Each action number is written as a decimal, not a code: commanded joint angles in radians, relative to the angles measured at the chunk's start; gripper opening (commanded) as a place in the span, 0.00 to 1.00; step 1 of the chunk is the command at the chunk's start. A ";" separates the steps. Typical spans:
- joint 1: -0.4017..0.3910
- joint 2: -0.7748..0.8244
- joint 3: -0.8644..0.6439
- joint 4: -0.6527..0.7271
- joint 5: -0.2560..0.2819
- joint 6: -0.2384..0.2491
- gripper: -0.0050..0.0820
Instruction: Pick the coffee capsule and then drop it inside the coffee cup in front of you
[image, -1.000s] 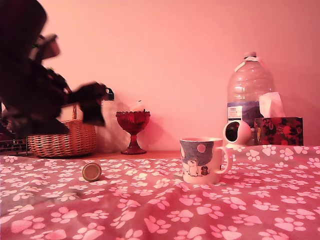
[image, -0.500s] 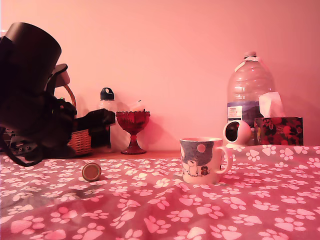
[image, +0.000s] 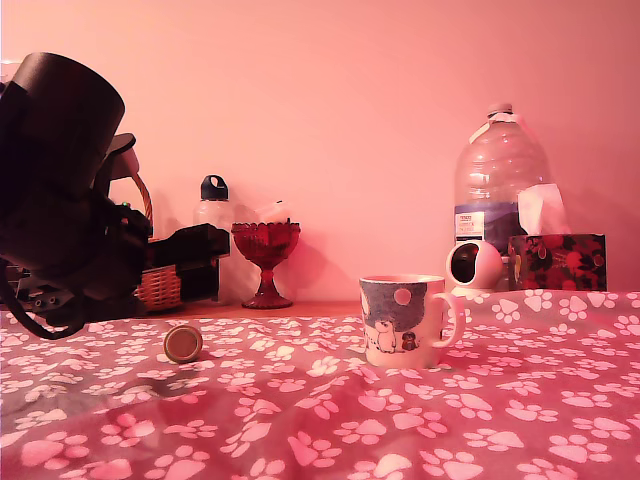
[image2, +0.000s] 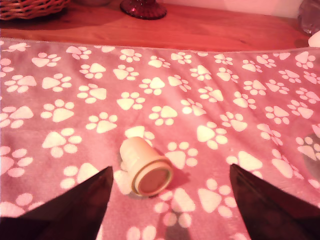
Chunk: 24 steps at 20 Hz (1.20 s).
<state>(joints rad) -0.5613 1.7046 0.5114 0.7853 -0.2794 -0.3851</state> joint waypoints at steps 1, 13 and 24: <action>-0.003 0.011 -0.006 0.008 0.003 -0.010 0.83; 0.011 0.103 0.002 0.057 -0.066 -0.012 0.83; 0.019 0.255 0.132 0.093 -0.063 0.000 0.83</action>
<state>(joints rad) -0.5484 1.9350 0.6479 0.8818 -0.3408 -0.3897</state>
